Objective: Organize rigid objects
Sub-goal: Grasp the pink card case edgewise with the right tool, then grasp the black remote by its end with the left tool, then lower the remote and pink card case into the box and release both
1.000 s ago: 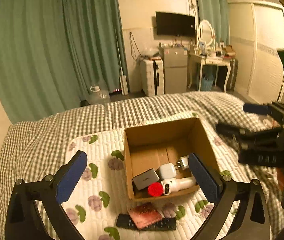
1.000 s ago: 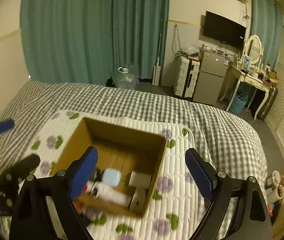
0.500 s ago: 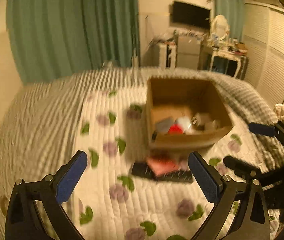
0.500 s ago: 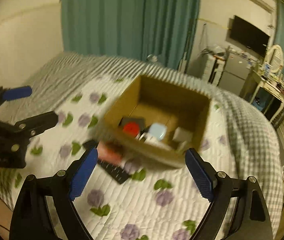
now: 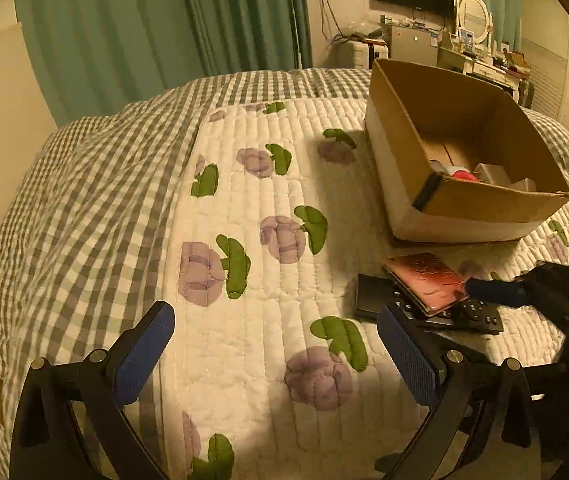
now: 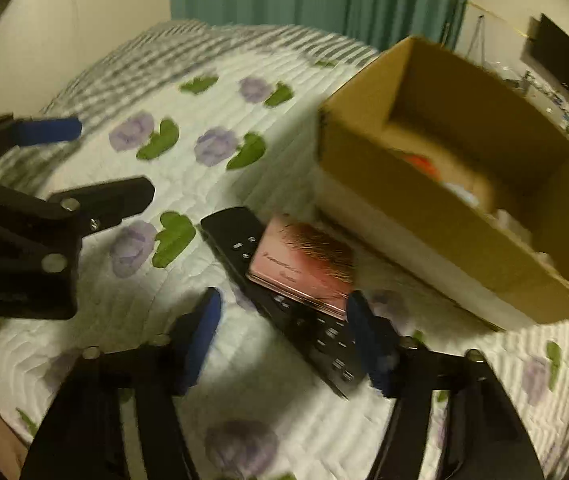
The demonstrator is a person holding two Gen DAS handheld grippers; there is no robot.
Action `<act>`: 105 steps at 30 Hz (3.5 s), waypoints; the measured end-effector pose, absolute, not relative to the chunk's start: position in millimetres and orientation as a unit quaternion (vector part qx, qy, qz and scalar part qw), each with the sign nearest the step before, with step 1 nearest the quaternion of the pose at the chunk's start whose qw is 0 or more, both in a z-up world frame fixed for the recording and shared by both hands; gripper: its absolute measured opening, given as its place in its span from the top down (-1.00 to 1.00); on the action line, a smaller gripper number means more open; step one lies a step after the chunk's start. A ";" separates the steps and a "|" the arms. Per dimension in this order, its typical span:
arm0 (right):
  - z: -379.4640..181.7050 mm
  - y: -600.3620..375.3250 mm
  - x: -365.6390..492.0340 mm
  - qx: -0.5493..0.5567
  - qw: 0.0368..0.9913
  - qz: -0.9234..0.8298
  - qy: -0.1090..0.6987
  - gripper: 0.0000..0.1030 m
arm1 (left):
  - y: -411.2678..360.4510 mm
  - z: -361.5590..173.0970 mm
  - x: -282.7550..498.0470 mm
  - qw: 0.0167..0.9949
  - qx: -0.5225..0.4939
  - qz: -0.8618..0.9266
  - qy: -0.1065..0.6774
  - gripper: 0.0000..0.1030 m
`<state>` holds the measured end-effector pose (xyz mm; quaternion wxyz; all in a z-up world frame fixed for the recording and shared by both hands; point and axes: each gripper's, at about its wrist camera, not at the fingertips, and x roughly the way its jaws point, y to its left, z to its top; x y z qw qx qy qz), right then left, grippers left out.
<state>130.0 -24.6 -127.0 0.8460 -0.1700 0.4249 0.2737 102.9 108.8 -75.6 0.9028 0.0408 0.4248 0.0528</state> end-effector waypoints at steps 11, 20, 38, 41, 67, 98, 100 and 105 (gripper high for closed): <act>-123.7 -19.9 153.8 -0.171 0.852 0.268 0.415 0.34 | 121.8 -81.9 108.2 0.899 0.013 0.063 0.434 -1.00; -115.2 -7.1 152.1 -0.224 0.874 0.243 0.357 0.43 | 120.7 -81.0 106.5 0.897 0.007 0.071 0.435 -1.00; -97.2 -33.4 145.4 -0.211 0.868 0.246 0.376 0.82 | 96.0 -81.3 105.8 0.894 0.010 0.036 0.446 -1.00; -80.9 -53.3 139.0 -0.164 0.883 0.221 0.380 0.82 | 81.0 -79.9 106.8 0.891 0.009 0.030 0.454 -1.00; -95.9 -165.7 129.2 0.005 0.909 0.121 0.398 0.82 | 23.1 -123.5 155.8 0.828 -0.170 0.027 0.534 0.49; 69.8 -144.4 126.3 -0.069 0.944 0.169 0.275 0.82 | -9.0 59.0 140.0 0.930 -0.007 -0.007 0.366 0.63; 73.0 -145.3 149.2 -0.067 0.941 0.178 0.281 0.82 | -13.9 54.4 164.1 0.928 0.003 -0.007 0.372 0.63; 57.1 -147.9 208.1 -0.070 0.932 0.181 0.308 0.82 | -22.7 25.6 211.8 0.920 0.010 -0.008 0.391 0.63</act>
